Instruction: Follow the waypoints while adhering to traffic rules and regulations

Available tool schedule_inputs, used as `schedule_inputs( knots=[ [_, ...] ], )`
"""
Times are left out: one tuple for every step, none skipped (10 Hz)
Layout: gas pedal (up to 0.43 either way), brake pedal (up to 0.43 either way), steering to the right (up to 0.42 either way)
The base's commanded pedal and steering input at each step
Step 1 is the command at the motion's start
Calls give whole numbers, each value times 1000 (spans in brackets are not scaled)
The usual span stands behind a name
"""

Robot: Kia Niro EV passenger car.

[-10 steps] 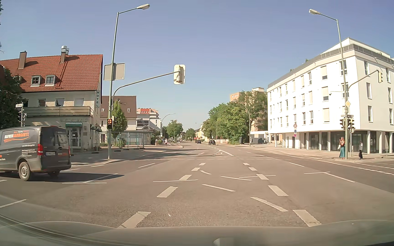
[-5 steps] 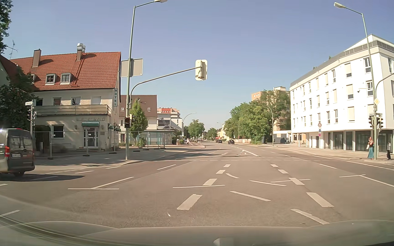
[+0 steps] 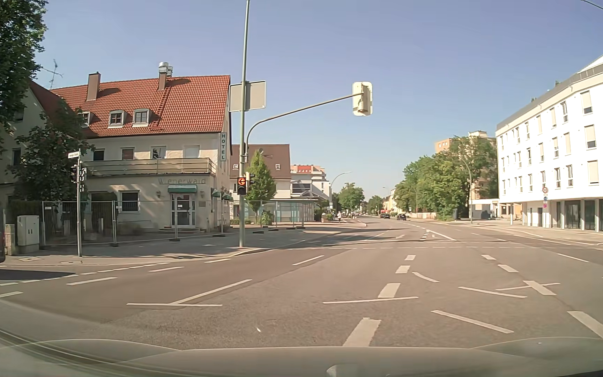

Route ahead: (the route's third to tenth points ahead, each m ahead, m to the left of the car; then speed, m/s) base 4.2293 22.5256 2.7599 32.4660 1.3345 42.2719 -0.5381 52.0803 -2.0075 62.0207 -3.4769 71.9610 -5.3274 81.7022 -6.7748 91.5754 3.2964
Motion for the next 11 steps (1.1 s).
schedule_inputs(
  knots=[
    [118,0,-439],
    [118,0,-442],
    [118,0,-443],
    [118,0,-444],
    [118,0,-451],
    [110,0,-458],
    [47,0,-470],
    [0,0,-486],
    [0,0,-496],
    [0,0,-501],
    [0,0,-509]
  ],
)
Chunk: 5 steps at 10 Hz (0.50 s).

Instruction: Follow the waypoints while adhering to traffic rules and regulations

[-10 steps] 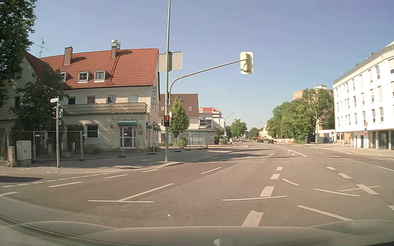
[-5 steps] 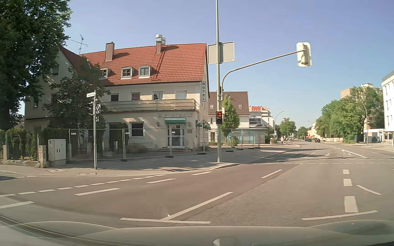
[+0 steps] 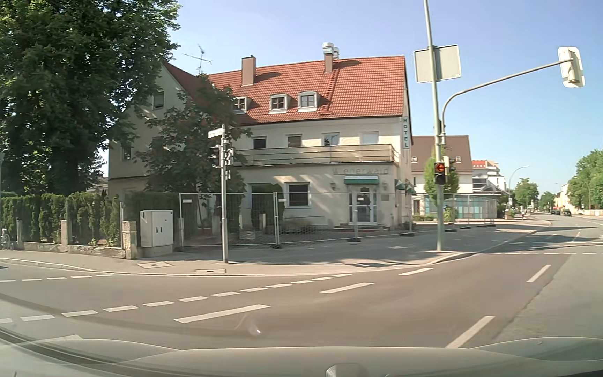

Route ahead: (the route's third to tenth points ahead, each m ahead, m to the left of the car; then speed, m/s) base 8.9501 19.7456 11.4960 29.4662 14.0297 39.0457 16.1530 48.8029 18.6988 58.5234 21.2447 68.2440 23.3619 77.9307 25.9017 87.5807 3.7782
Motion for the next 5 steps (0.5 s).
schedule_inputs(
  knots=[
    [0,0,-514],
    [0,0,-514],
    [0,0,-516],
    [0,0,-518],
    [0,0,-519]
  ],
)
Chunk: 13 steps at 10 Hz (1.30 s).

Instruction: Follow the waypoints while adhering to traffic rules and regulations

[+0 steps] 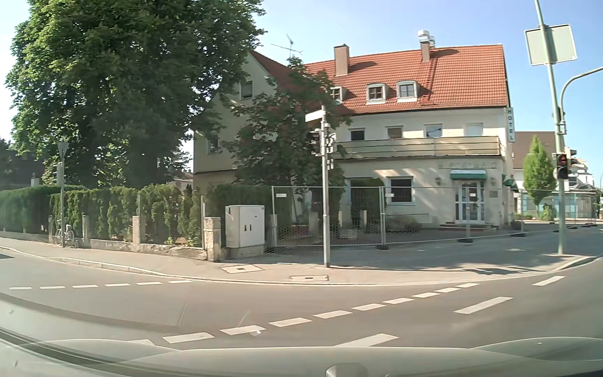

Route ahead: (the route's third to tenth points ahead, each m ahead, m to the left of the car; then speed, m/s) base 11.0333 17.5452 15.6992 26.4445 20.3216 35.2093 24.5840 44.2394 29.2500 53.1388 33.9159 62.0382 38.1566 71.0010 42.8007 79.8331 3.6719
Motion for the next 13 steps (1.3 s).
schedule_inputs(
  knots=[
    [0,0,-523],
    [0,0,-528],
    [28,0,-530],
    [59,0,-531],
    [59,0,-531],
    [59,0,-530],
    [59,0,-525],
    [59,0,-516],
    [59,0,-509],
    [130,0,-497],
    [150,0,-483],
    [150,0,-473],
    [150,0,-462]
  ],
)
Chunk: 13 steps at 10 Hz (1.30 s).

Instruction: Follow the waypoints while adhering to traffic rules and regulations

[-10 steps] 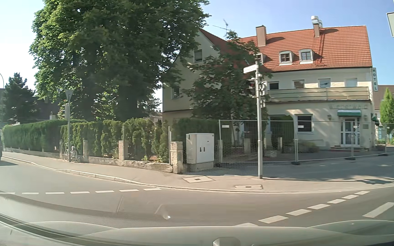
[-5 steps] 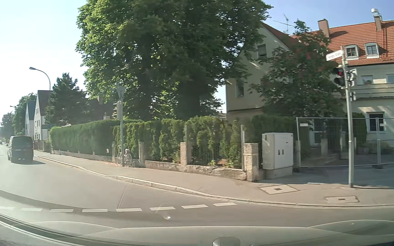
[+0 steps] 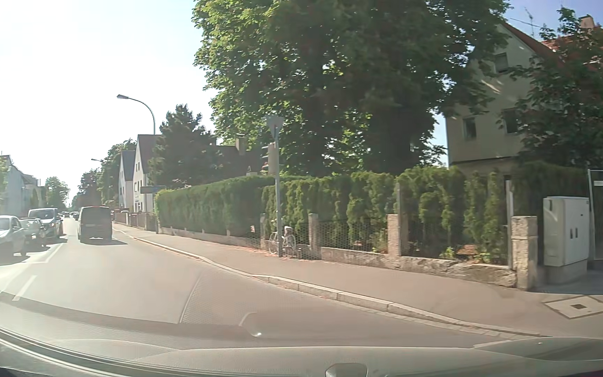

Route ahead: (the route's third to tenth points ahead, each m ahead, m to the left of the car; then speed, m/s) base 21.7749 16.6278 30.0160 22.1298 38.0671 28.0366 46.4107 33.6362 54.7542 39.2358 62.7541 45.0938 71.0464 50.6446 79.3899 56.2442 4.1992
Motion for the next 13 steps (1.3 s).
schedule_inputs(
  knots=[
    [150,0,-443],
    [150,0,-427],
    [150,0,-406],
    [150,0,-371],
    [150,0,-331],
    [150,0,-302],
    [150,0,-254],
    [150,0,-230],
    [150,0,-217],
    [150,0,-188],
    [150,0,-179],
    [150,0,-178],
    [150,0,-172]
  ],
)
